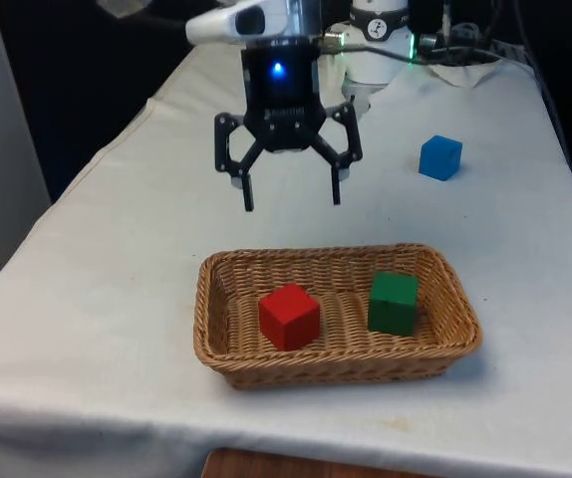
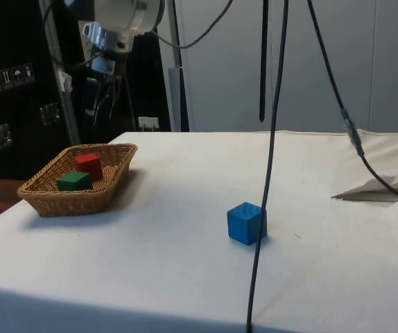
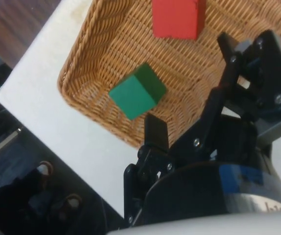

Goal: Pick up exactly two blocks and place them into the basket.

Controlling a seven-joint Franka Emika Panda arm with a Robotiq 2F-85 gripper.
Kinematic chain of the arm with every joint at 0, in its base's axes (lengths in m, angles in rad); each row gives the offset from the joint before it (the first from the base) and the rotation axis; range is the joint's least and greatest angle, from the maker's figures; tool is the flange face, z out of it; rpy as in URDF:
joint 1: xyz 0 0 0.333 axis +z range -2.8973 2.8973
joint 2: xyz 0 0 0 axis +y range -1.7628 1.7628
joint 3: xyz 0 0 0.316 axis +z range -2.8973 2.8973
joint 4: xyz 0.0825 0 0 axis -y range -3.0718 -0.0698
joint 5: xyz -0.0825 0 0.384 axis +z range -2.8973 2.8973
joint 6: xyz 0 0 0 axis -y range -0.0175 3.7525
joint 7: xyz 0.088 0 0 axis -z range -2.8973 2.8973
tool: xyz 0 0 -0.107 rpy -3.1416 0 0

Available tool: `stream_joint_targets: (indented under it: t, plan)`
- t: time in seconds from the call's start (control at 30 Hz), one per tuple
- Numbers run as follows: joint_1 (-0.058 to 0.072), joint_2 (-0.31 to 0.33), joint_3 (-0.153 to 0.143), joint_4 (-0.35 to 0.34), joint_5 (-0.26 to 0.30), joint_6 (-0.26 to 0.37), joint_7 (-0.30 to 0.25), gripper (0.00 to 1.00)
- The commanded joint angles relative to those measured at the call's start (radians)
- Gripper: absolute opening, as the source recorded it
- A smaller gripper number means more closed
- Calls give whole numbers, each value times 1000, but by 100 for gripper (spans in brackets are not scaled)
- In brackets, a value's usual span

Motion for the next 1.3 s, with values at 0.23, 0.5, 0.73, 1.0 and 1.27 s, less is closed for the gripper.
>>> stream_joint_targets:
  t: [0.23,0.5,0.73,1.0,1.27]
  plan:
    - [65,-57,-39,-77,-3,11,-20,100]
    - [102,-93,-57,-121,-1,14,-31,100]
    - [94,-102,-45,-110,0,1,-24,100]
    - [116,-132,-45,-148,0,1,-36,100]
    - [136,-162,-44,-184,1,1,-48,100]
